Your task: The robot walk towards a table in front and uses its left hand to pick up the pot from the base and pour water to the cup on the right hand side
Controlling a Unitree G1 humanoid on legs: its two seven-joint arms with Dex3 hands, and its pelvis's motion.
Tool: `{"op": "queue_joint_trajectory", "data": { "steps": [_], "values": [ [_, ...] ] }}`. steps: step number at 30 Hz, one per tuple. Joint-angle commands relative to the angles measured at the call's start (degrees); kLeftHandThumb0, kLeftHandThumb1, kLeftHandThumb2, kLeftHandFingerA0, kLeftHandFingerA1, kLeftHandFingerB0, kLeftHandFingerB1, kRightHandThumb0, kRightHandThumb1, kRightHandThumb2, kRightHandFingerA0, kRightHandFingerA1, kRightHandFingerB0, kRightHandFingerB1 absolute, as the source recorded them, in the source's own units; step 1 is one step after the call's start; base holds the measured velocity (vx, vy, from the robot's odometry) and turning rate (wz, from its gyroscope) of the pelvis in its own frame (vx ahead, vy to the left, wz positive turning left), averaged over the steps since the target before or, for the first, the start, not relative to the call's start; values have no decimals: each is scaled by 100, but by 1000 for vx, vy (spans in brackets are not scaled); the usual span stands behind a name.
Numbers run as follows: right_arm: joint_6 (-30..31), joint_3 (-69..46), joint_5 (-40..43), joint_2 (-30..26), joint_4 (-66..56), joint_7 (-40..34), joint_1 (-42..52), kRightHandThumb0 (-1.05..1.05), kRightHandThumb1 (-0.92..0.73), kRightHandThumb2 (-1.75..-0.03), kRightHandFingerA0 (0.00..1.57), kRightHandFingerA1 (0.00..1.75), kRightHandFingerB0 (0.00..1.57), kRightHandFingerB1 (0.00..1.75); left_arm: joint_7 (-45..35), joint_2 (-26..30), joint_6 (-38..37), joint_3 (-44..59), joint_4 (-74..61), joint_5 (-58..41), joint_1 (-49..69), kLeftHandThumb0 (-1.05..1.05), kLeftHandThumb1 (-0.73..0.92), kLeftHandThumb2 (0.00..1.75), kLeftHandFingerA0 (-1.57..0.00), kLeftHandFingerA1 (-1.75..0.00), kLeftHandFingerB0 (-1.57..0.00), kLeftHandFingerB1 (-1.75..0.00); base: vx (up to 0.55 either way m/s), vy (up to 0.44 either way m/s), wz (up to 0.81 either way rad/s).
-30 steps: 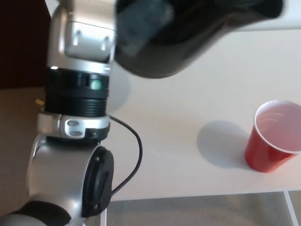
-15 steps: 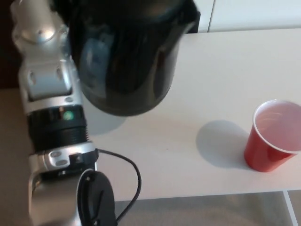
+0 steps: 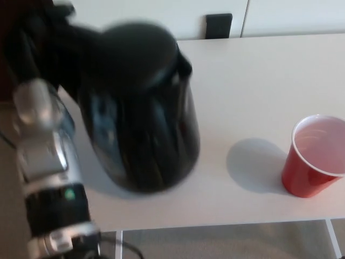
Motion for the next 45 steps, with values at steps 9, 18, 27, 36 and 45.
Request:
{"op": "queue_joint_trajectory", "data": {
  "steps": [9,18,27,36,45],
  "values": [
    [-18,-156,150,-57,-64,-40,-183,-51,-90,-66,27,61,22,48,502,-473,-569,-1228,548,-617,132,-7,79,64,-91,-126,-75,-97,0,0,0],
    [39,-129,123,-91,-93,37,-324,-53,-91,-66,27,63,20,49,1532,-224,-1312,-2161,957,198,-209,-14,79,63,-105,-132,-78,-107,0,0,0],
    [-15,-2,21,-123,-97,97,-409,-53,-92,-68,26,61,20,49,2139,86,-1337,-2720,916,749,-612,-18,79,64,-107,-129,-82,-103,0,0,0],
    [34,18,87,-114,-80,80,-436,-53,-92,-67,22,60,17,48,2593,58,-1458,-2850,965,922,-843,-18,79,64,-103,-128,-81,-91,0,0,0],
    [53,-1,108,-109,-107,63,-452,-52,-91,-67,27,64,21,50,1950,-19,-989,-2887,648,509,-515,-20,80,64,-107,-67,-61,-49,0,0,0]
  ]
}}
